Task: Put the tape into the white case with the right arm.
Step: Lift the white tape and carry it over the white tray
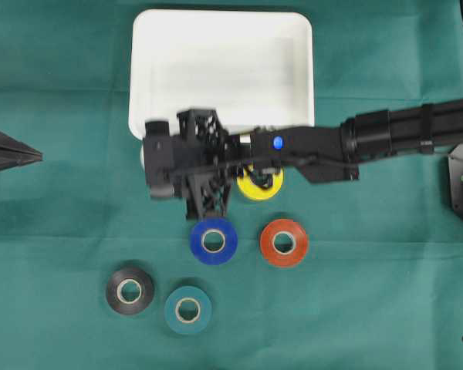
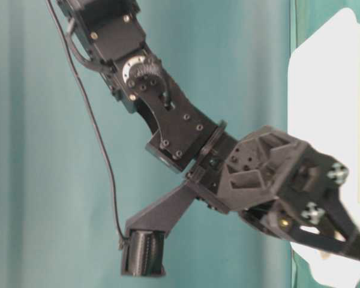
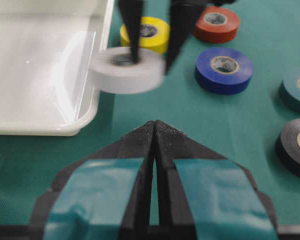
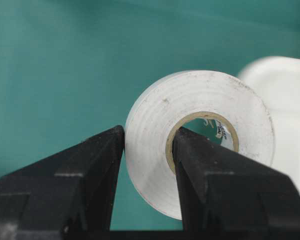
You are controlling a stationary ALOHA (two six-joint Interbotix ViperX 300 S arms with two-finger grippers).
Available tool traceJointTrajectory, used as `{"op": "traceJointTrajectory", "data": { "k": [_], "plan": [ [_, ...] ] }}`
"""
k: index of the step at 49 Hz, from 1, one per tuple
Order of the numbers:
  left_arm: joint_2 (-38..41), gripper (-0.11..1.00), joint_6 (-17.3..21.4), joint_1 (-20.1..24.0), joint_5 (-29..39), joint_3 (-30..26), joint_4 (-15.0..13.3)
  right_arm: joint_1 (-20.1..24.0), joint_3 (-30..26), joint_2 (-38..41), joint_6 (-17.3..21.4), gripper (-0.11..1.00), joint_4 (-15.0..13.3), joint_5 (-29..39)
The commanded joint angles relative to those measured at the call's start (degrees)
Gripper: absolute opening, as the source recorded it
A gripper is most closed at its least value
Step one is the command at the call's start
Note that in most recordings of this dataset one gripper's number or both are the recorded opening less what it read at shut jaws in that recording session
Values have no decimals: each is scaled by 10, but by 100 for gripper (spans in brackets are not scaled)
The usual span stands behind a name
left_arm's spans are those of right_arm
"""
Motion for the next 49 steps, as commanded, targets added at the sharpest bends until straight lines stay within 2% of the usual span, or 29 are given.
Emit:
{"op": "traceJointTrajectory", "data": {
  "k": [1, 6, 18, 49],
  "plan": [
    [3, 0, -2, -1, -2, -5, 0, -18, -18, -36, 1, 3, -11, -5],
    [3, 0, -2, -1, -2, -6, 0, -43, -18, -37, 1, 3, -25, -8],
    [4, 0, -1, -1, -2, -6, 0, -77, -18, -27, 1, 3, -27, -18],
    [4, 0, -2, -1, -3, -6, 0, -91, -18, -6, 9, 3, -28, -29]
  ]
}}
